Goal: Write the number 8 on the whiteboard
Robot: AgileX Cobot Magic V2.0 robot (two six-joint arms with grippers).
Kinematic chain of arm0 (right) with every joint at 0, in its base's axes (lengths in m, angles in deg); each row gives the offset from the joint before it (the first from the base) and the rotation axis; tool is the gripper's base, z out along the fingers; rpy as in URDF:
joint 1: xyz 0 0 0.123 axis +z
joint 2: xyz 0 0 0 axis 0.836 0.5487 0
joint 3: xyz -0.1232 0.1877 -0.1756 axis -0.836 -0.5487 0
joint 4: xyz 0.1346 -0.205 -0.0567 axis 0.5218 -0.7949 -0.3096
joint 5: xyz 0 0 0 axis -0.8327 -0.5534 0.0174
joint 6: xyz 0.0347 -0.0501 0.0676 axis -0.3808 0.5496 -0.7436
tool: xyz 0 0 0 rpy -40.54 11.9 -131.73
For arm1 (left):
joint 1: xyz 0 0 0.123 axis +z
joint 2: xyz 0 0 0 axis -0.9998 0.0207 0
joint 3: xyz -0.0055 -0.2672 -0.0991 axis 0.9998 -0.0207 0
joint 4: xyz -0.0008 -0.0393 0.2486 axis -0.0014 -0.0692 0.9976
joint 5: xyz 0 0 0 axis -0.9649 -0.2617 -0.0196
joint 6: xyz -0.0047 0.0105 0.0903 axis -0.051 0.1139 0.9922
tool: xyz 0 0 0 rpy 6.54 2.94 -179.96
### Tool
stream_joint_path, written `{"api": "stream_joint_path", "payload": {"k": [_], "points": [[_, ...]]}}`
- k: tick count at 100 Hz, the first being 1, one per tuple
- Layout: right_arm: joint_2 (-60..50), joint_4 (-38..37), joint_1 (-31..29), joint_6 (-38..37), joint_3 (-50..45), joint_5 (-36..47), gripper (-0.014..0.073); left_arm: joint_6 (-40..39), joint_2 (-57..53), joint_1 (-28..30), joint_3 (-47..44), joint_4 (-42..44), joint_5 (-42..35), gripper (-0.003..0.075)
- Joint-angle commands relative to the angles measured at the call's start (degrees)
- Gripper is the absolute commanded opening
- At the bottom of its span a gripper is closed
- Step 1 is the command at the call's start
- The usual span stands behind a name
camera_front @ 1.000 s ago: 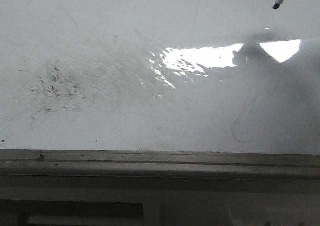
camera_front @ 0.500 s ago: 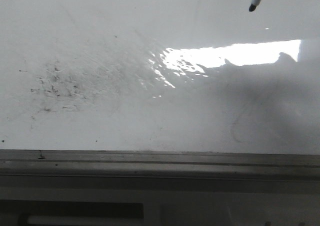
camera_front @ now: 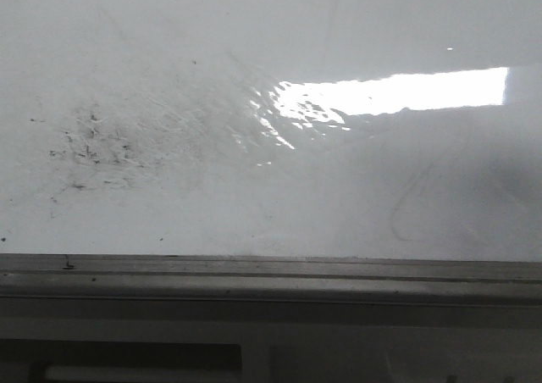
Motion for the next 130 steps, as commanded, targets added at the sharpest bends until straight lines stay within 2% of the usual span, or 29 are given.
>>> {"api": "stream_joint_path", "payload": {"k": [1,6,11,48,68,83,102,130], "points": [[-0.35,-26.60,-0.11,-27.46,1.40,9.10,-0.0044,-0.54,0.34,0.11,1.49,-2.09,-1.20,-0.0020],[-0.11,-35.15,-0.11,-34.97,0.73,11.35,-0.0044,-0.54,0.34,0.11,1.49,-2.09,-1.20,-0.0020],[0.33,-38.24,-0.11,-37.19,-0.08,13.25,-0.0044,-0.54,0.34,0.11,1.49,-2.09,-1.20,-0.0020],[1.38,-35.57,-2.03,-37.19,-5.16,16.69,-0.0043,-0.54,0.34,0.11,1.49,-2.09,-1.20,-0.0020],[5.40,-35.21,-5.03,-37.19,-5.69,18.32,-0.0043,-0.54,0.34,0.11,1.49,-2.09,-1.20,-0.0020],[8.78,-31.42,-8.05,-37.19,-5.69,22.20,-0.0044,-0.43,0.34,0.11,1.49,-2.09,-1.33,-0.0020],[11.91,-29.70,-8.81,-37.09,-5.69,24.39,-0.0043,0.10,0.34,0.11,1.49,-2.09,-3.11,-0.0020],[12.12,-29.70,-10.25,-36.41,-5.69,22.57,-0.0043,0.10,0.34,0.11,1.49,-2.59,-2.97,-0.0020]]}}
